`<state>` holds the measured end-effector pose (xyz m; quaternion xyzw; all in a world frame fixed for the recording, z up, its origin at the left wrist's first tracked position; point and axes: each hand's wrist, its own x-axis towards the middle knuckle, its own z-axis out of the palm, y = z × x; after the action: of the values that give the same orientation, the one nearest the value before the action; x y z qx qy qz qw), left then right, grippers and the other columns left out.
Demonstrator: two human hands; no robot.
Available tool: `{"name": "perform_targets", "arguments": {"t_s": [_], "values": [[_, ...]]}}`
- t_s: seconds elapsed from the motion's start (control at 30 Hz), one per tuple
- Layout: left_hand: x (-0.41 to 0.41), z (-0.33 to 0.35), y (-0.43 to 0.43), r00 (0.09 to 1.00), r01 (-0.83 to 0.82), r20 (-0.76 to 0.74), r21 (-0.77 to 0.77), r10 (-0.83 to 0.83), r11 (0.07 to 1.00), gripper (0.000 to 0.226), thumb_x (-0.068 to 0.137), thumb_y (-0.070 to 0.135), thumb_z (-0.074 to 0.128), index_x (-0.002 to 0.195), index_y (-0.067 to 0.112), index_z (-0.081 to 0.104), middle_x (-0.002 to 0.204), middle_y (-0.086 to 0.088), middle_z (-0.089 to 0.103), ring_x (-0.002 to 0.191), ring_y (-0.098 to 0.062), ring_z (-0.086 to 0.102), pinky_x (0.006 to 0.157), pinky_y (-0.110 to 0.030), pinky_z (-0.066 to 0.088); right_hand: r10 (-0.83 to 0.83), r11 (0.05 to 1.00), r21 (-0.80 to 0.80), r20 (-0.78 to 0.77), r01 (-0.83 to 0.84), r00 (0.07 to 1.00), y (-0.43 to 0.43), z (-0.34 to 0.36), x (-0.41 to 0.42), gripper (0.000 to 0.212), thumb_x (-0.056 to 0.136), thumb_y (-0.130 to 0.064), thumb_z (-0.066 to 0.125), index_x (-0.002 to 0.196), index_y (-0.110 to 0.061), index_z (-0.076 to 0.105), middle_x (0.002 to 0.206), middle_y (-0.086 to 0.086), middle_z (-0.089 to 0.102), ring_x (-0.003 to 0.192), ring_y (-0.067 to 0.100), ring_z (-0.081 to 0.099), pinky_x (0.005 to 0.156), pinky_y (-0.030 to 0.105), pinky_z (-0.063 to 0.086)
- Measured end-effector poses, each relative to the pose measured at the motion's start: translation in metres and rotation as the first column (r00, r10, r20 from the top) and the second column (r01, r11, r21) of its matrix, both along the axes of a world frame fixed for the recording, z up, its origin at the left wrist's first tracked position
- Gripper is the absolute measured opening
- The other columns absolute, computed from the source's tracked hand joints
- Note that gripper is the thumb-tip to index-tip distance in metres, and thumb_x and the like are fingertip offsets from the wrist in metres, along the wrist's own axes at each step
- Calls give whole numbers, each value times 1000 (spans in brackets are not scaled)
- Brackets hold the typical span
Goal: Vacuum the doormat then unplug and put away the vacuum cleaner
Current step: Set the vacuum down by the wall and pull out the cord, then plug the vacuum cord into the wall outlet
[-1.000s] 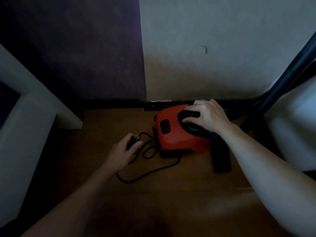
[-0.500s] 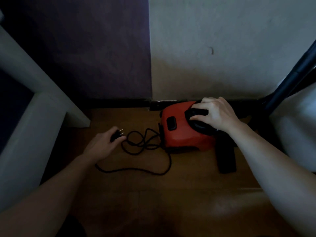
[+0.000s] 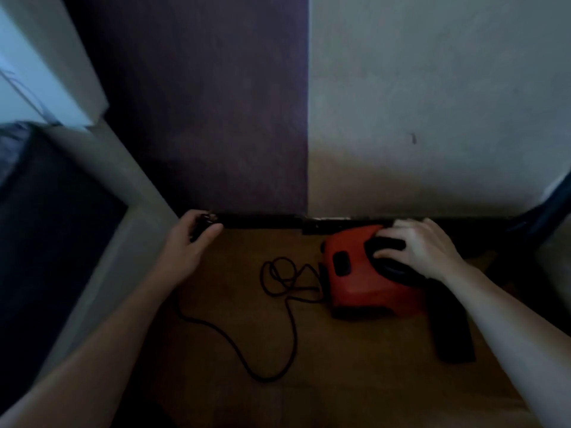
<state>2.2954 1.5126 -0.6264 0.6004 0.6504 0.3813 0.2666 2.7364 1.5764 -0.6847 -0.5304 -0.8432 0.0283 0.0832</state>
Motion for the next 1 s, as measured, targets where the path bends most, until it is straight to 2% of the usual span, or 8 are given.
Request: {"name": "perform_targets", "arguments": {"t_s": [0.07,0.17,0.33,0.43,0.57,0.77,0.9,1.0], "values": [[-2,13,4,994,7,107,-25,-4,1000,15,95,15,61,109,12,61,88,5,62,75,-2,59,70,-15,47,-10,1000,-12,6,10,1000,4,-1,0,60,79,-73,50,115,-33,75,93,-8,65,92,20,68,70,33,30],[-1,30,5,954,44,300,-71,-21,996,14,100,16,52,108,15,64,65,5,47,51,-3,46,45,-18,36,-52,996,-72,22,53,998,6,-1,3,61,77,-74,50,119,-37,73,94,-13,61,93,16,66,69,31,24],[-4,56,7,824,93,567,-126,-6,988,20,104,12,43,105,4,61,71,-1,45,54,-7,41,50,-19,41,-62,983,-171,50,70,997,5,5,5,62,78,-77,48,123,-41,69,95,-23,50,94,7,64,74,28,37],[3,72,8,824,122,565,-132,-26,984,17,103,12,45,101,4,60,73,-1,48,55,-10,43,51,-21,43,-57,982,-178,20,60,998,2,10,5,62,75,-73,54,121,-36,73,95,-21,51,89,11,68,71,27,43],[15,88,10,819,149,571,-134,-46,980,15,102,13,48,96,10,61,73,0,51,56,-9,46,52,-21,43,-82,974,-213,-2,80,997,1,14,3,53,80,-66,69,123,-35,73,98,-13,61,90,16,69,75,34,52],[40,100,15,839,124,544,-144,-26,982,15,102,13,50,100,9,63,74,0,51,56,-8,45,51,-20,41,-64,957,-285,-15,57,998,4,20,2,42,83,-67,68,118,-44,71,104,-10,64,102,18,67,87,38,50],[53,115,16,847,98,532,-161,2,982,17,102,13,48,105,6,63,73,1,51,57,-9,45,52,-19,41,-87,931,-357,-22,73,996,4,27,1,43,84,-72,63,116,-45,69,103,-14,59,104,14,63,91,37,47],[61,130,19,828,60,559,-165,44,985,19,103,13,47,107,4,63,73,1,51,56,-9,44,50,-18,40,-92,917,-397,-83,52,992,8,37,-7,48,79,-73,68,115,-41,69,103,-18,56,106,12,61,94,38,47]]}}
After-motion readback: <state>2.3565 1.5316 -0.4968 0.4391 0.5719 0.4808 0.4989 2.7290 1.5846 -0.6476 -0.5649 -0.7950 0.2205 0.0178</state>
